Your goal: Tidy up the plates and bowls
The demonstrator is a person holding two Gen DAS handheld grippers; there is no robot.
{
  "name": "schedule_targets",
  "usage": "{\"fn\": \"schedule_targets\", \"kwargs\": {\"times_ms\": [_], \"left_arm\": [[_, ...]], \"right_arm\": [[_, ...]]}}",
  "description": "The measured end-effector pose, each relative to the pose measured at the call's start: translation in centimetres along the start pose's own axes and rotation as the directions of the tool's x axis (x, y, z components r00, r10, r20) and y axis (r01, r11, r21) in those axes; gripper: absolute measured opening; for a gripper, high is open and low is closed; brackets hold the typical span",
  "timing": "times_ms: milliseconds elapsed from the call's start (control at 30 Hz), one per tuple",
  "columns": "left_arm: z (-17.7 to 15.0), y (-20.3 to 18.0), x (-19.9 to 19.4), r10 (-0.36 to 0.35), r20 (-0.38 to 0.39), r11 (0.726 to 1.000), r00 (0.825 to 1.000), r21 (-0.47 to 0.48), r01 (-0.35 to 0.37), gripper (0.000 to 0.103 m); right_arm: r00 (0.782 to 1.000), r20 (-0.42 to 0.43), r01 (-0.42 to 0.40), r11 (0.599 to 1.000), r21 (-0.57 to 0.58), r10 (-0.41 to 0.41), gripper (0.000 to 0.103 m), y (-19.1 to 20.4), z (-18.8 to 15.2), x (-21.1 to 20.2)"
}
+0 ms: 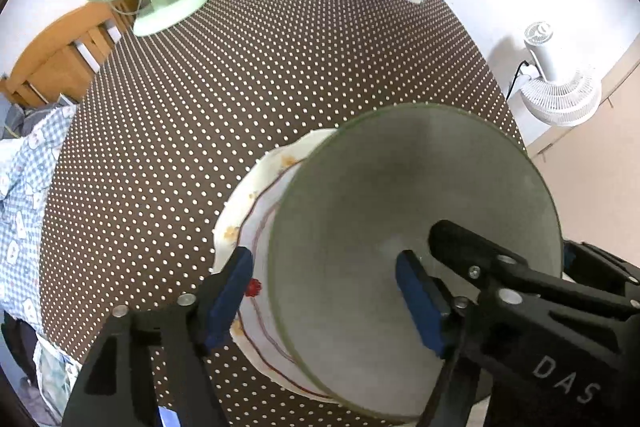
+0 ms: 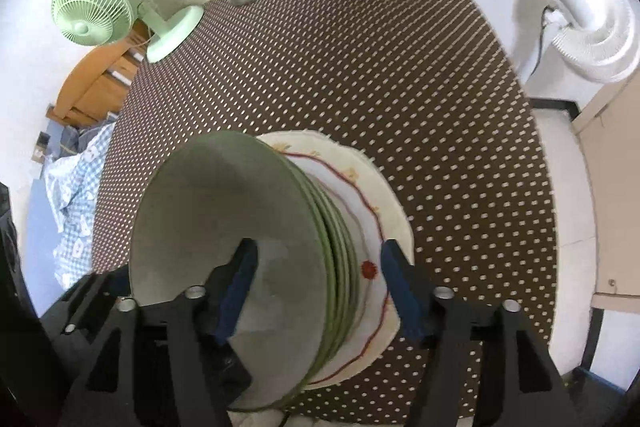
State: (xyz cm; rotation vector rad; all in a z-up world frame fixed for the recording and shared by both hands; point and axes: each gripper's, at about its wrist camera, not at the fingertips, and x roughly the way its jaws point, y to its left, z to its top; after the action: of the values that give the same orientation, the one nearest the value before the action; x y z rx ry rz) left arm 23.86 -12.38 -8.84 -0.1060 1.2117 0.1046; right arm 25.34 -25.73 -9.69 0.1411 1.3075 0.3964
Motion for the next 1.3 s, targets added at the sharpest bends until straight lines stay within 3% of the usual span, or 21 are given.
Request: {"fn": "schedule_targets", "kwargs": {"times_ms": [167,333,533,733,900,1100,1300], "left_arm": [[-0.3,0.3,-1.3,-0.038,0.046,0.999,0.998,0.032,0.037,0.080],[-0.3,1.1,-3.2,-0.070,0.108,0.995,0.992,0.075,0.062,0.080],[-0.4,3.0,-6.5,-0.103,0.209,0.990,0.972,0.120,0.079,0.080],[-1.0,6.8,-9.3,-0.117,0.290,0.986,0.950,0.151,0.075,0.080],[-2.1,10.3,-10.9,-0.127,0.334,0.982,0.934,0.175,0.071,0.081],[-4.1,13.9,-12.3,-0.083,0.406,0.983,0.910,0.183,0.008,0.083],[-7.2,16.4,-12.8,-0.036,0.487,0.991,0.873,0.127,-0.030,0.088]], "right_arm": [[0.996,0.081,0.049,0.999,-0.016,-0.047,0.077,0.9,-0.6,-1.7],[0.977,0.178,0.122,0.992,-0.029,-0.115,0.079,2.6,-1.0,-3.8],[0.935,0.302,0.198,0.980,-0.009,-0.186,0.079,5.5,-1.8,-6.4],[0.896,0.405,0.185,0.982,0.031,-0.182,0.079,9.5,-3.8,-8.6],[0.856,0.469,0.223,0.974,0.049,-0.219,0.079,13.2,-5.9,-9.5],[0.816,0.526,0.240,0.968,0.068,-0.239,0.079,16.4,-8.8,-9.6],[0.781,0.583,0.253,0.967,0.032,-0.224,0.082,17.8,-11.7,-9.5]]}}
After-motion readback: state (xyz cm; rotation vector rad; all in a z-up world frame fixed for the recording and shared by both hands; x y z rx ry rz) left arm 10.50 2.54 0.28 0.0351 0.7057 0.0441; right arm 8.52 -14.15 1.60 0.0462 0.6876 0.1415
